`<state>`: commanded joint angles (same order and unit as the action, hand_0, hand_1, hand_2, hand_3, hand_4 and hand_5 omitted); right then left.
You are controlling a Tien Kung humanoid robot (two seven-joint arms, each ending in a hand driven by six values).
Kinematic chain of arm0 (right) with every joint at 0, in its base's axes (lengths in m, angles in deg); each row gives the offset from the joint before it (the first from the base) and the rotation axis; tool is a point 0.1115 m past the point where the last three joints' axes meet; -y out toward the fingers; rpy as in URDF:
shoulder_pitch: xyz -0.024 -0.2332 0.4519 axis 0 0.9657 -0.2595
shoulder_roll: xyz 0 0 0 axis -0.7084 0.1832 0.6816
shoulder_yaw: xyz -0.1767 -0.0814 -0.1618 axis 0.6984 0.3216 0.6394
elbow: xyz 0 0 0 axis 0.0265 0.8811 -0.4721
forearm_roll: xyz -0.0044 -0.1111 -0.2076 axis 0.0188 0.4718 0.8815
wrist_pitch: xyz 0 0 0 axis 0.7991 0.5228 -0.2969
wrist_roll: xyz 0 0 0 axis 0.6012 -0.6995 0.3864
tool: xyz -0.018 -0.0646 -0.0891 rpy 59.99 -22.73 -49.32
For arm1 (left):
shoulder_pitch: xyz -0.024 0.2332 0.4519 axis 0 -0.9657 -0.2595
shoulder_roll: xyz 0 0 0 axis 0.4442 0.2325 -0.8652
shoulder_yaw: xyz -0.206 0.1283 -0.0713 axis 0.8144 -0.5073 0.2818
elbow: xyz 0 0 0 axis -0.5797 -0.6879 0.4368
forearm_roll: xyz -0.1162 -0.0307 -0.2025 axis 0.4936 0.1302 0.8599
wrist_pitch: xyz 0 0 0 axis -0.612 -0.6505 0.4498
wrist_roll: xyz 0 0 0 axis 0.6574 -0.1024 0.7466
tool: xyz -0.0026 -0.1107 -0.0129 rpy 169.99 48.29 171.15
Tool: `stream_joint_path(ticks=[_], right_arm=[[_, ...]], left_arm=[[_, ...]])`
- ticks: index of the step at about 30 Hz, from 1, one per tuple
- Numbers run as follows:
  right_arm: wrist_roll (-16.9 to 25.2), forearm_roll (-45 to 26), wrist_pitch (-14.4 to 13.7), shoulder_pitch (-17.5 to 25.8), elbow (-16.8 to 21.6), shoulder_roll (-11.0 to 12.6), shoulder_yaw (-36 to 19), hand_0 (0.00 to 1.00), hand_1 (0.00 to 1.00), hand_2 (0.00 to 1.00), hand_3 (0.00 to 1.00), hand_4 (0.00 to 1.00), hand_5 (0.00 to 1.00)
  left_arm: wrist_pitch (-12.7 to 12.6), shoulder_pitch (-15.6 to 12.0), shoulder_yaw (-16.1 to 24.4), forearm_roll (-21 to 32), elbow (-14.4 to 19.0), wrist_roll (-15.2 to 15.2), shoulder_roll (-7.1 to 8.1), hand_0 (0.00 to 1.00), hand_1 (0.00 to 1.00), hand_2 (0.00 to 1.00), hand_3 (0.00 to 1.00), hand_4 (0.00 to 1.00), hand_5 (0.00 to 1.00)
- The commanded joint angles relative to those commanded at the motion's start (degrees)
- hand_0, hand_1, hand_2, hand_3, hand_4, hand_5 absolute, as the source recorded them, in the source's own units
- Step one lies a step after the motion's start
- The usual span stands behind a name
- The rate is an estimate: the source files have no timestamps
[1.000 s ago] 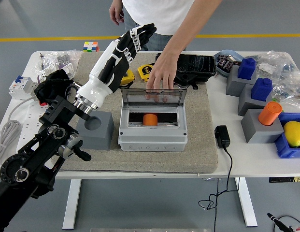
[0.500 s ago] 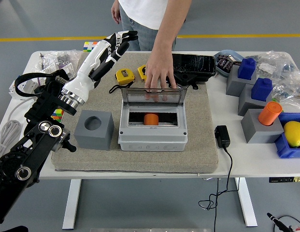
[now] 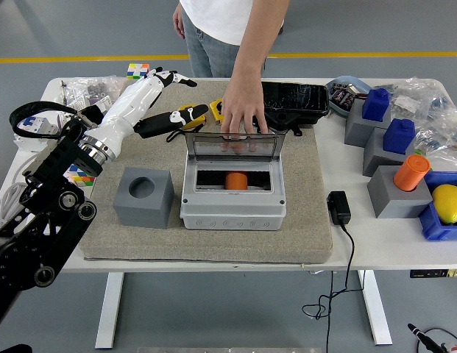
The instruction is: Fetch the battery,place it into the box,close the lid of the box
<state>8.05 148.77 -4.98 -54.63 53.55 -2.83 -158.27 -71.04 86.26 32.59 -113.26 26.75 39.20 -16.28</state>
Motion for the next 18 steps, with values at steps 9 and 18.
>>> stream_joint_path(ticks=[9,18], right_arm=[[-0.07,-0.21,0.03,0.01,0.0,0.07,0.47,0.864,0.808,0.778,0.831,0.998,0.998],[-0.01,-0.79,0.02,0.17,0.0,-0.01,1.18,0.864,0.806,0.778,0.831,0.998,0.998]], left_arm=[[1.03,-1.94,-2.44,-0.21,-0.74,-0.45,1.12,0.998,0.977,0.828,0.663,0.998,0.998],[1.27,-2.63,-3.12,-0.22,-1.84,-0.54,1.1,0.998,0.981,0.832,0.66,0.998,0.998]])
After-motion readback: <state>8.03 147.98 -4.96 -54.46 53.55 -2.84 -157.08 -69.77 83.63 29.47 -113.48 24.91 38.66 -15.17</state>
